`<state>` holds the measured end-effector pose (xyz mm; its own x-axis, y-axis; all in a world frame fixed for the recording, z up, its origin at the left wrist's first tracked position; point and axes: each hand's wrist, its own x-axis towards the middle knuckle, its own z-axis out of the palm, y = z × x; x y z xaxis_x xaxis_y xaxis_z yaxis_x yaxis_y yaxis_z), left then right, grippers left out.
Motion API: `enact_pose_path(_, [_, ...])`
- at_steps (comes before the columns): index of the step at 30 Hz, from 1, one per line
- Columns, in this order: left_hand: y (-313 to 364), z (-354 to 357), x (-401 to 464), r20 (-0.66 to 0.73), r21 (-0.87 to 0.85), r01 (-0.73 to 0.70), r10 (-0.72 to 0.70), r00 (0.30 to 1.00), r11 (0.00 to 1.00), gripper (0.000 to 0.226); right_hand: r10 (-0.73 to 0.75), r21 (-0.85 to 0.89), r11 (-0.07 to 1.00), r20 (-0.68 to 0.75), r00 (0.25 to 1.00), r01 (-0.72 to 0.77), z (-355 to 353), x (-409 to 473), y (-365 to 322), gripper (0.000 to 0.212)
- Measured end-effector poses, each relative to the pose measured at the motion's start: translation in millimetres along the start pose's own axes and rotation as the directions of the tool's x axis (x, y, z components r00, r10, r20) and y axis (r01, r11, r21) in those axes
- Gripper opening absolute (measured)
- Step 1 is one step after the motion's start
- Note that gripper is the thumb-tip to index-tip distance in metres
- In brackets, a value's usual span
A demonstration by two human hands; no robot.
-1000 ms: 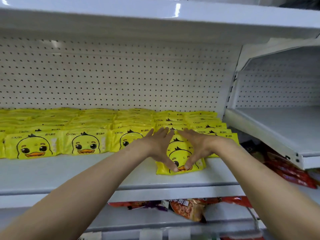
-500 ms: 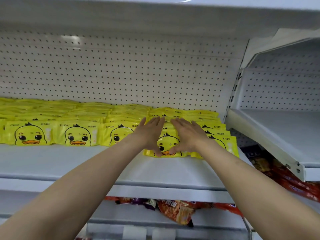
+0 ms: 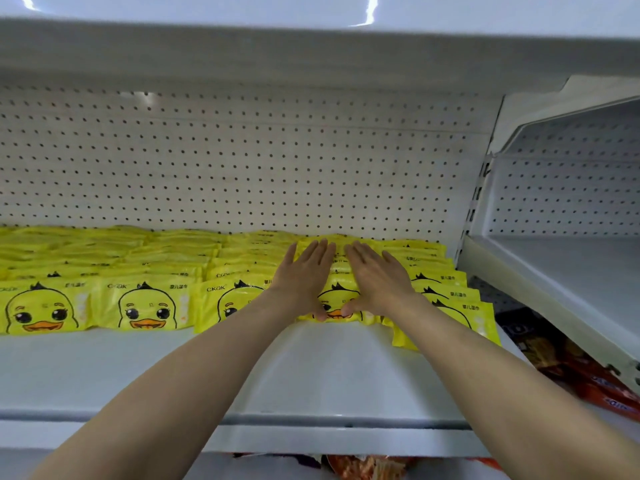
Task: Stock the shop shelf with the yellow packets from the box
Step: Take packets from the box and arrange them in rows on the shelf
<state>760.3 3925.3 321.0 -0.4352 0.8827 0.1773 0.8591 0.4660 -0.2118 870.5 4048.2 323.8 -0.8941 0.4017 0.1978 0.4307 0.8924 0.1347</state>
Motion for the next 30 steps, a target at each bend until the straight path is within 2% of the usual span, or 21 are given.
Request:
enact_pose_path(8, [-3.7, 1.7, 1.2, 0.017, -0.007, -0.044, 0.044, 0.999, 0.999, 0.140, -0.039, 0.080, 0.996, 0.108, 0.993, 0.031, -3.8, -2.2, 13.0, 0.135])
enact_pose_path(15, [-7.2, 5.0, 3.6, -0.016, -0.083, -0.085, 0.084, 0.996, 0.993, 0.142, -0.025, 0.062, 0.998, 0.106, 0.994, 0.019, -4.0, -0.6, 9.5, 0.132])
enact_pose_path(21, [-4.3, -10.1, -0.4, 0.094, -0.113, -0.077, 0.088, 0.992, 0.991, 0.148, -0.033, 0.153, 0.988, 0.178, 0.983, 0.006, -25.7, -9.4, 22.5, 0.134])
enact_pose_path(25, [24.3, -31.1, 3.5, 0.075, -0.170, -0.100, 0.114, 0.991, 0.980, 0.145, 0.013, 0.190, 0.981, 0.149, 0.989, -0.041, -52.1, -20.0, 60.4, 0.128])
enact_pose_path(30, [83.9, -46.2, 12.1, 0.086, -0.201, -0.178, 0.198, 0.976, 0.963, 0.140, 0.061, 0.129, 0.987, 0.256, 0.965, -0.097, -59.5, -51.0, 105.3, 0.123])
